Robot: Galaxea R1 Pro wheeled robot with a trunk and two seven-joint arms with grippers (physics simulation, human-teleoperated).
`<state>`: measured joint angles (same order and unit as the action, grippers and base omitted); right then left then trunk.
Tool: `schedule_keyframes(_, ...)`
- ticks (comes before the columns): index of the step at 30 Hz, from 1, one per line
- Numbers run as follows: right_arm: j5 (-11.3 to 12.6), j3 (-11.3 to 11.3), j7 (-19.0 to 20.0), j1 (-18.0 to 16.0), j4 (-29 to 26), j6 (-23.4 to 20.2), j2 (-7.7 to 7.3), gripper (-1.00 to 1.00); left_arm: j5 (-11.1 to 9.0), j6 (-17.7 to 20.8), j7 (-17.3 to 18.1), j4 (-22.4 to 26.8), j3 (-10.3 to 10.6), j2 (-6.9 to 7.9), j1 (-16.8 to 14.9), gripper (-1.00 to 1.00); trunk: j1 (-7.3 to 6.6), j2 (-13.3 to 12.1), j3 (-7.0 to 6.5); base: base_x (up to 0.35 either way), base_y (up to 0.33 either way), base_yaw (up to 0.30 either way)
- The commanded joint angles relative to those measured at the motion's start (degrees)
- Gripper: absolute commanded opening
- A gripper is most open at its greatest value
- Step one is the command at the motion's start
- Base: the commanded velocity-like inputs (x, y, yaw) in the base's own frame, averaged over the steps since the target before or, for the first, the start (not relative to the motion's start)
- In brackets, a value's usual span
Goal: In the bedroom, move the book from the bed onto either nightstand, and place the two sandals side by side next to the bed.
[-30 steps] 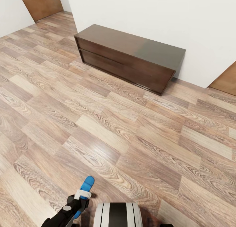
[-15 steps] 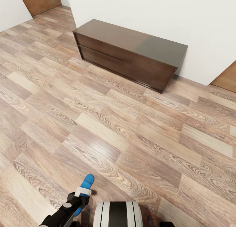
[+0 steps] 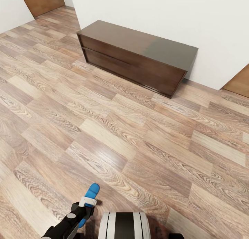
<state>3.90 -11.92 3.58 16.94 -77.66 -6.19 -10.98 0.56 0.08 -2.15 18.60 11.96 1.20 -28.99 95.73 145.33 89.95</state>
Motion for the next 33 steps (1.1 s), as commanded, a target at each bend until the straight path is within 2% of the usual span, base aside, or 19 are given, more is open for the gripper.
schedule_keyframes(1, 0.41, -0.08, 0.29, 0.02, -0.11, -0.31, 0.01, 1.0, 0.06, 0.01, -0.22, 0.03, 0.35, 0.04, -0.01, 1.0, -0.01, 0.01, 0.02, 0.0, 0.0, 0.0)
schedule_keyframes(21, 0.41, -0.07, 0.3, 0.02, -0.04, -0.31, 0.03, 1.0, 0.06, -0.07, -0.3, 0.03, 0.35, 0.12, -0.01, 1.0, -0.01, 0.01, 0.02, 0.0, 0.0, 0.0)
schedule_keyframes(22, 0.41, -0.08, 0.3, 0.02, -0.04, -0.31, 0.04, 1.0, 0.06, -0.07, -0.3, 0.03, 0.35, 0.12, -0.01, -1.0, -0.01, 0.01, 0.02, 0.0, 0.0, 0.0)
schedule_keyframes(33, 0.41, -0.05, 0.29, 0.02, -0.04, -0.23, 0.05, 1.0, 0.06, -0.08, -0.31, 0.03, 0.35, 0.12, -0.02, -1.0, -0.01, 0.01, 0.02, 0.0, 0.0, 0.0)
